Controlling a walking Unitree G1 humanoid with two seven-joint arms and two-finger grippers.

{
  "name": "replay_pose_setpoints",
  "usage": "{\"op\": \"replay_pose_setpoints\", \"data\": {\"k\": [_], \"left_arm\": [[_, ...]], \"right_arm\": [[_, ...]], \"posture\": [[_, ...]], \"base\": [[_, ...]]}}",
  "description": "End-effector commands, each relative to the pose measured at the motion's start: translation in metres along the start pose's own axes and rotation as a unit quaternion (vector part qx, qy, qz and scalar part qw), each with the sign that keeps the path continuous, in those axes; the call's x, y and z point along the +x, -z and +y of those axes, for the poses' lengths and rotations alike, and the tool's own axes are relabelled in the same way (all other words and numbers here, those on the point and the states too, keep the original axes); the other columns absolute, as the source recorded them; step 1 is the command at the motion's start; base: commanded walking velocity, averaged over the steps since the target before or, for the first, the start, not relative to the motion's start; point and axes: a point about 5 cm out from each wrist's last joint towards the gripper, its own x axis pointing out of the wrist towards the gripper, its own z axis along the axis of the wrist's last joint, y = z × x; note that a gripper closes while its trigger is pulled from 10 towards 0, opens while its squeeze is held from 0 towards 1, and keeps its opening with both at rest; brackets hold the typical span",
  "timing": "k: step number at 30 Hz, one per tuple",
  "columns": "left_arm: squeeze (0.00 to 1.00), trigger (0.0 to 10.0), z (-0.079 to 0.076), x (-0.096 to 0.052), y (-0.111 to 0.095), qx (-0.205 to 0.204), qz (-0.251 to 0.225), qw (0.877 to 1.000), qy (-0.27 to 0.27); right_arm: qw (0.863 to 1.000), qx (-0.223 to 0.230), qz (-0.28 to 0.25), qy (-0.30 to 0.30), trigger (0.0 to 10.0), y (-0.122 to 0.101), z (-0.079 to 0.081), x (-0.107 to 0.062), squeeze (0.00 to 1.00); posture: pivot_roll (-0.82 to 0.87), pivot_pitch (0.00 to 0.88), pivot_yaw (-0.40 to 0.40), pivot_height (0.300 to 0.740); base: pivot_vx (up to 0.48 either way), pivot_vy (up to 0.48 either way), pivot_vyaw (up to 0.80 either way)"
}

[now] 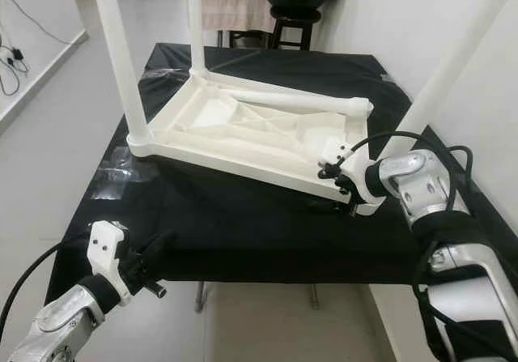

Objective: Building children table

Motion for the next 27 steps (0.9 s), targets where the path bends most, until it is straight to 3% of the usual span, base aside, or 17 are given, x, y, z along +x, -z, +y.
{"op": "replay_pose_setpoints", "data": {"k": [1,8,14,19,20,27], "left_arm": [[0.0,10.0,-0.001,-0.001,0.003,-0.006,0.005,1.0,0.003],[0.0,10.0,-0.002,0.0,0.003,-0.007,0.004,1.0,0.003],[0.0,10.0,-0.004,0.0,0.003,-0.006,0.003,1.0,0.003],[0.0,10.0,-0.004,-0.001,0.003,-0.007,0.003,1.0,0.002],[0.0,10.0,-0.004,-0.001,0.004,-0.008,0.002,1.0,0.002],[0.0,10.0,-0.005,0.0,0.004,-0.008,0.002,1.0,0.002]], "right_arm": [[0.999,0.025,0.013,0.03,10.0,0.004,-0.002,0.006,0.0],[0.995,0.066,0.033,0.06,10.0,0.011,0.014,0.036,0.0],[0.988,0.101,0.054,0.103,10.0,0.014,0.012,0.045,0.0],[0.99,0.097,0.068,0.078,10.0,0.016,0.016,0.047,0.0],[0.991,0.101,0.068,0.064,0.0,0.016,0.018,0.048,0.0],[0.99,0.132,0.043,0.025,0.0,0.009,0.025,0.054,0.0]], "posture": [[0.01,0.089,-0.086,0.74],[0.02,0.09,-0.09,0.74],[0.02,0.09,-0.098,0.74],[0.02,0.09,-0.1,0.74],[0.01,0.088,-0.107,0.74],[0.01,0.084,-0.111,0.74]], "base": [[0.0,0.0,0.0],[0.0,0.0,0.0],[0.0,0.0,0.0],[0.0,0.0,0.0],[0.0,0.0,0.0],[0.0,0.0,0.0]]}}
